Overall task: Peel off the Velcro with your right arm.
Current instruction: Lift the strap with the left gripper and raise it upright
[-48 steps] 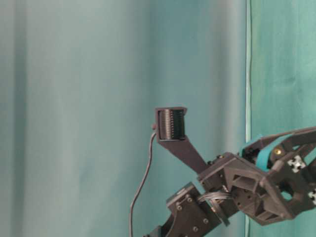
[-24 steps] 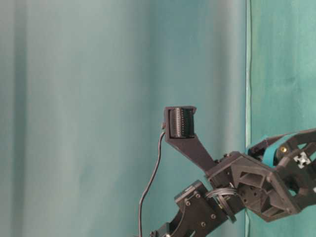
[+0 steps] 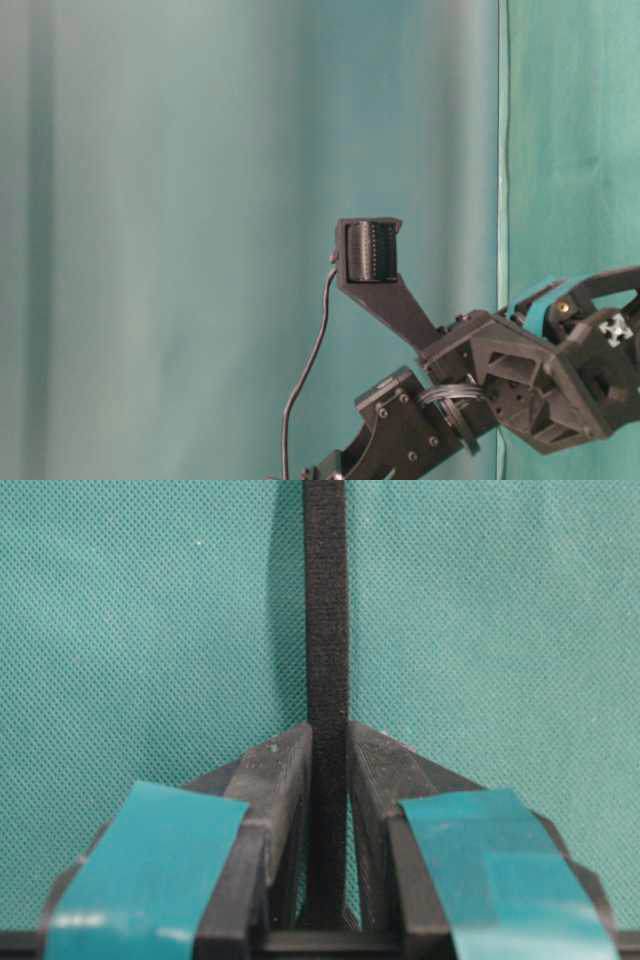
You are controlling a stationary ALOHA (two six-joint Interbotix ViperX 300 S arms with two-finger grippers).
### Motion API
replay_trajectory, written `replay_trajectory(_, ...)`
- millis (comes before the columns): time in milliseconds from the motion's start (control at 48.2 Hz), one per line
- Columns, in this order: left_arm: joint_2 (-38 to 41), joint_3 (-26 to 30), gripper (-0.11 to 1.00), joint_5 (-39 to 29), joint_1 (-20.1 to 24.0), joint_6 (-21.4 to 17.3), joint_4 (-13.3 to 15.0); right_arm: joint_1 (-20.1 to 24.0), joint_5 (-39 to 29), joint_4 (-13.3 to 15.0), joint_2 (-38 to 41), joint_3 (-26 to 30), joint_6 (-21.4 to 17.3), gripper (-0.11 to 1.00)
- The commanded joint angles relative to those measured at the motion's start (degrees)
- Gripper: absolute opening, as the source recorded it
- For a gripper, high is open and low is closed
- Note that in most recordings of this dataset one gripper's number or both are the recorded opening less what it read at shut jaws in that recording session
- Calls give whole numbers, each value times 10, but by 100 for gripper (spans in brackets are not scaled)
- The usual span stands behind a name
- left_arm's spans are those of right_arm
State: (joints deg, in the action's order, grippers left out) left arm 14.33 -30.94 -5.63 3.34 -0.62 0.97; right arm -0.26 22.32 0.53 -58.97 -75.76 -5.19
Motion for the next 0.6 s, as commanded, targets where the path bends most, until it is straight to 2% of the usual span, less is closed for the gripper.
replay_trajectory(0, -21, 10, 10, -2, 2, 1, 0, -1, 5, 1, 1, 7, -1, 82)
replay_trajectory(581, -112, 9, 10, -35, 2, 2, 0, -1, 5, 0, 1, 7, -2, 82)
